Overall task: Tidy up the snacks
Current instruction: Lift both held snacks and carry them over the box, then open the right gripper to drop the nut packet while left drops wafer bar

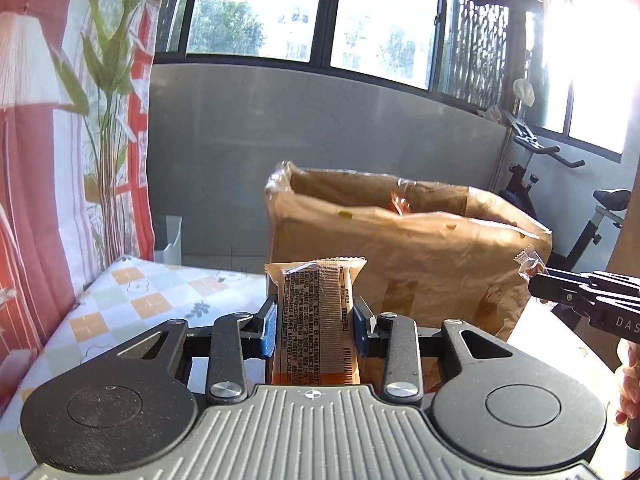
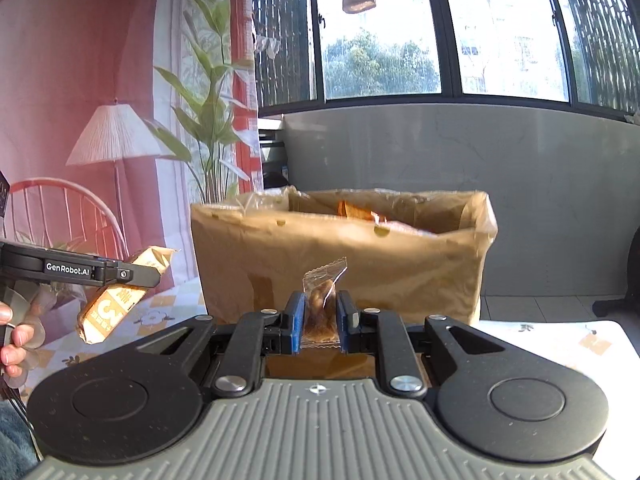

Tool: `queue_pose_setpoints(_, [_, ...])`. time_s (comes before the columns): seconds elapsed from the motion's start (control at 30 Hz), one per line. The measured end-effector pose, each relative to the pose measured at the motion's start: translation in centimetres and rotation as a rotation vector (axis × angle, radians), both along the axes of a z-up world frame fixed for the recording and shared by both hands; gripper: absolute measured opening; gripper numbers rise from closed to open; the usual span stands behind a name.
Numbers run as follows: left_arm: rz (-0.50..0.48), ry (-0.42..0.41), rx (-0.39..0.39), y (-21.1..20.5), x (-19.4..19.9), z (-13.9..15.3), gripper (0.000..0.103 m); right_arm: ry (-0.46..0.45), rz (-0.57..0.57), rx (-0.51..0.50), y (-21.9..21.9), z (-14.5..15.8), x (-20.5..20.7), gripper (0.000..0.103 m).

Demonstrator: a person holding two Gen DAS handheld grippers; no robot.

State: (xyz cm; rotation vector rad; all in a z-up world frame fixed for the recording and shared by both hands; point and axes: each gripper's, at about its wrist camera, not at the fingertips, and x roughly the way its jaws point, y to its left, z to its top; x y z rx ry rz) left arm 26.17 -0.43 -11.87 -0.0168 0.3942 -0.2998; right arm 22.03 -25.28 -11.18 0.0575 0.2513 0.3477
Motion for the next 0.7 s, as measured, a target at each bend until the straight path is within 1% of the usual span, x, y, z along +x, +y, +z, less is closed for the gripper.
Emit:
queue_pose_setpoints(0.1, [-0.021, -0.059, -0.001, -0.5, 0.9, 2.3, 0.038, -0.047, 0.010, 0.028, -0.6, 2.3, 1.0, 0.018])
queue_pose_setpoints(0.17, [-0.044, -0.090, 0.002, -1.3, 2.3, 3.8, 0.038, -0.066, 0.020, 0.044, -0.9, 3.7, 2.4, 0.018])
queue_pose_setpoints(0.3, [-0.052, -0.130, -0.036, -3.2, 5.7, 6.1, 0.038, -0.045, 0.009, 0.078, -0.7, 5.5, 6.4, 0.018])
queue_pose_setpoints(0.4, [-0.029, -0.112, -0.071, -4.9, 8.9, 6.7, 0.038, 0.003, -0.014, 0.087, 0.6, 6.0, 9.7, 0.018])
queue_pose_setpoints(0.43, [-0.022, -0.111, -0.070, -5.4, 9.6, 6.7, 0.038, 0.024, -0.033, 0.080, 1.1, 5.8, 10.6, 0.018])
queue_pose_setpoints(0.53, [-0.030, -0.073, -0.041, -7.1, 12.3, 6.1, 0.039, 0.089, -0.072, 0.071, 2.0, 4.9, 12.5, 0.019])
queue_pose_setpoints(0.57, [-0.043, -0.043, -0.042, -7.4, 13.3, 5.6, 0.040, 0.110, -0.082, 0.063, 2.3, 4.6, 13.0, 0.020])
queue_pose_setpoints(0.6, [-0.040, -0.030, -0.045, -7.6, 13.8, 5.4, 0.042, 0.133, -0.104, 0.046, 2.5, 4.1, 13.4, 0.020])
queue_pose_setpoints(0.63, [-0.033, -0.012, -0.048, -7.8, 14.2, 5.1, 0.047, 0.143, -0.117, 0.038, 2.6, 3.9, 13.7, 0.021])
queue_pose_setpoints(0.7, [-0.034, 0.005, -0.062, -7.7, 14.4, 4.7, 0.053, 0.154, -0.127, 0.038, 2.4, 3.5, 13.6, 0.024])
